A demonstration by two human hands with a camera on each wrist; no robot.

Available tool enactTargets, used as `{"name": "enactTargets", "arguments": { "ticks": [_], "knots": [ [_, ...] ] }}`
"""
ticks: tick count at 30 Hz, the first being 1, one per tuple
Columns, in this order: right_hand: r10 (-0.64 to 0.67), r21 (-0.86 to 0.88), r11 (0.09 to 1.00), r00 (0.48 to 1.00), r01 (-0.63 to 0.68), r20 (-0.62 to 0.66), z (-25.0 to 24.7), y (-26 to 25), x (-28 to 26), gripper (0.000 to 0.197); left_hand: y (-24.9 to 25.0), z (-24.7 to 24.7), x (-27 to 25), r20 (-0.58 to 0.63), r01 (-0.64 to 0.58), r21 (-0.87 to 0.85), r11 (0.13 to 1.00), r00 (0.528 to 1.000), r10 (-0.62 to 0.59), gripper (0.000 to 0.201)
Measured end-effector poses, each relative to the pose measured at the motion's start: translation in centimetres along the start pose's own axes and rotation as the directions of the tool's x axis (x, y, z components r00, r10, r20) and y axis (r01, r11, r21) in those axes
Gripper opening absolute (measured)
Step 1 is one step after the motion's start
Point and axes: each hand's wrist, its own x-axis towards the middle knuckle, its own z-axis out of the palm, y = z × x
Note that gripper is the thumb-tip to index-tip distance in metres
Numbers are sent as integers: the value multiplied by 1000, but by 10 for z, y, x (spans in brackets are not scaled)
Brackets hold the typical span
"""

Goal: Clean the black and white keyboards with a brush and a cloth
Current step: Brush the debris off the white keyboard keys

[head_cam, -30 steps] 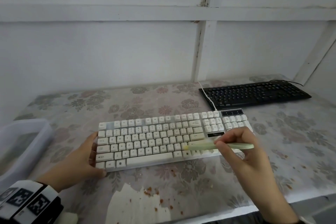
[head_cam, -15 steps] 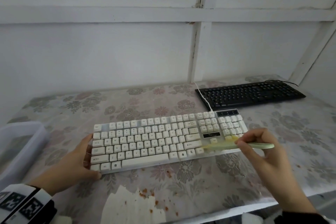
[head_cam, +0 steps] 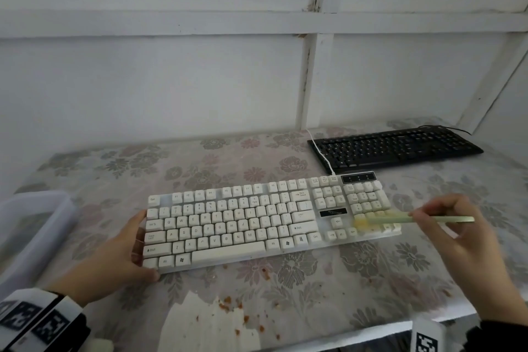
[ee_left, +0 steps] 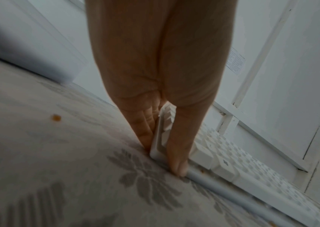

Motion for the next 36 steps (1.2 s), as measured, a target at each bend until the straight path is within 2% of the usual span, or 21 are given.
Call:
{"name": "enactTargets", "arguments": {
  "ticks": [4, 7, 10, 13, 16, 18, 23, 26, 29, 33, 36],
  "knots": [
    [-22, -169, 986, 996, 7, -84, -4, 3, 3, 27, 0, -1, 0, 8, -6, 12, 1000, 1000, 6, 119],
    [-58, -298, 954, 990, 16, -132, 3, -15, -4, 28, 2, 0, -1, 2, -18, 28, 999, 1000, 18, 112],
    [-81, -184, 981, 993, 64, -89, 28, -47, -23, 28, 3, -1, -1, 9, -42, 12, 999, 999, 42, 103],
    [-154, 45, 988, 985, 151, 73, 78, -83, -52, 7, 4, 0, -2, 26, -59, -17, 998, 998, 60, 102],
    [-326, 89, 945, 926, 315, 191, 136, -99, -83, 11, 3, 0, -1, 29, -61, -46, 997, 998, 63, 100],
    [-419, 82, 908, 885, 411, 204, 168, -104, -103, 13, 1, 0, -1, 28, -69, -40, 997, 997, 70, 102],
    [-523, 36, 848, 823, 529, 221, 203, -107, -133, 19, 4, 1, -1, 24, -77, -57, 995, 997, 78, 96],
    [-529, -28, 835, 816, 549, 233, 211, -108, -136, 18, 6, 1, -2, 26, -68, -60, 996, 997, 70, 94],
    [-488, -113, 847, 844, 520, 222, 213, -106, -140, 18, 5, 0, -2, 23, -65, -76, 995, 997, 67, 94],
    [-454, -159, 865, 877, 476, 157, 206, -91, -136, 21, 4, 0, -2, 51, -79, -83, 993, 995, 84, 100],
    [-441, -150, 881, 893, 449, 86, 183, -69, -125, 26, 4, 0, -2, 56, -64, -93, 994, 996, 70, 96]
  ]
}}
